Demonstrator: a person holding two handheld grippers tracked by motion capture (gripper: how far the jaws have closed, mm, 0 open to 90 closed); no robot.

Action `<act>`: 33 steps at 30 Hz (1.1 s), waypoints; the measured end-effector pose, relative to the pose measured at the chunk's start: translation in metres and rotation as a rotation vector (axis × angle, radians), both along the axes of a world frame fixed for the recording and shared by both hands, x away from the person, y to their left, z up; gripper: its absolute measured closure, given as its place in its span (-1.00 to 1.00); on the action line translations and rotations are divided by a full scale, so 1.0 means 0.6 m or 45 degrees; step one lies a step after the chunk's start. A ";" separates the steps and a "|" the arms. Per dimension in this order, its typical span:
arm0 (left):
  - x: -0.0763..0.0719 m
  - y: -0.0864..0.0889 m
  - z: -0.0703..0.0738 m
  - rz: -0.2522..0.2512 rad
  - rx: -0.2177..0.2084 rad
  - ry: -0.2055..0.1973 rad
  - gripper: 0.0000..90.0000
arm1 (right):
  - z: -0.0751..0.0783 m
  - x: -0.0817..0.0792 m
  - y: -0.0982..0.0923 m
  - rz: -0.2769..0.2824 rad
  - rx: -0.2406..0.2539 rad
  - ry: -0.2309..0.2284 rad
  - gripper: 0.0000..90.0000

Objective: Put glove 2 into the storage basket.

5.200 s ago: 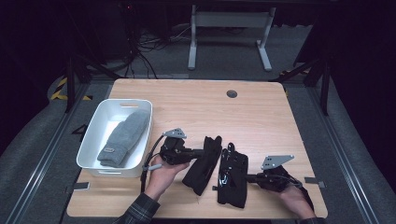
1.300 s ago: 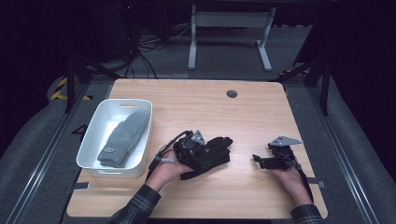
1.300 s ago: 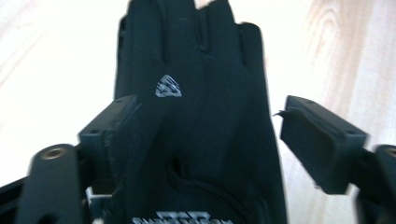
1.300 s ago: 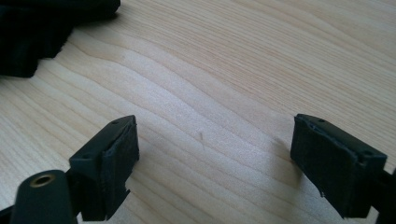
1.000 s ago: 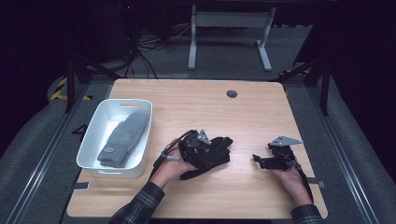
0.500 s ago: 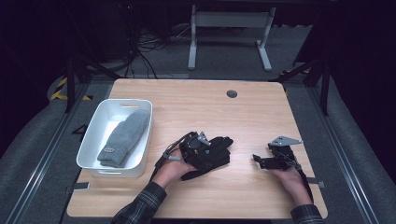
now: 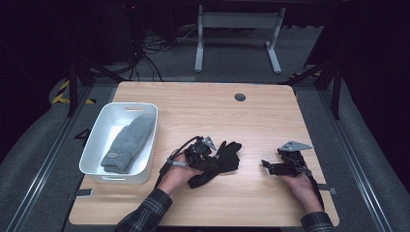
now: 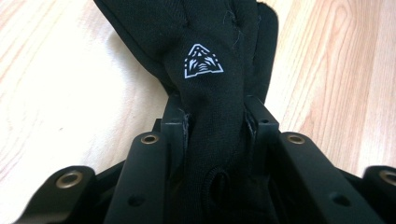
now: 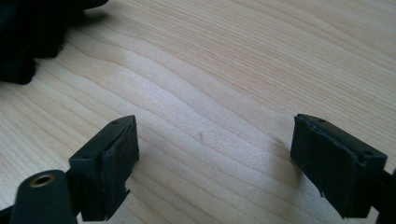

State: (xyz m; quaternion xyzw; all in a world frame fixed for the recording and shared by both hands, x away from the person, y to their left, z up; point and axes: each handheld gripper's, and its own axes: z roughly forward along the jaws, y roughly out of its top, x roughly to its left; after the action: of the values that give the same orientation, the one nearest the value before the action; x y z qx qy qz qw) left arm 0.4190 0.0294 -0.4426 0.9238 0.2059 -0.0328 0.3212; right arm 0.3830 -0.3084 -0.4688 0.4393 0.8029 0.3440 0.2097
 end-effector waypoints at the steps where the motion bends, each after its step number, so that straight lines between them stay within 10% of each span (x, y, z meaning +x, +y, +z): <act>1: 0.000 0.002 0.006 0.010 -0.009 0.009 0.52 | 0.000 0.000 0.000 0.000 0.000 0.000 -0.65; 17: 0.002 0.118 0.163 0.229 -0.052 -0.048 0.51 | 0.000 0.000 0.000 -0.002 0.000 0.000 -0.65; 33: 0.029 0.296 0.211 0.550 -0.019 -0.071 0.51 | 0.000 -0.001 0.001 -0.004 0.001 -0.001 -0.65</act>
State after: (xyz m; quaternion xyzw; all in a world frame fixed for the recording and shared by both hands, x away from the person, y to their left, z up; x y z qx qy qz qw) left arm 0.4366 0.2070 -0.3160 0.8563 0.3898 0.0608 0.3334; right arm 0.3827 -0.3080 -0.4688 0.4405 0.8021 0.3440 0.2105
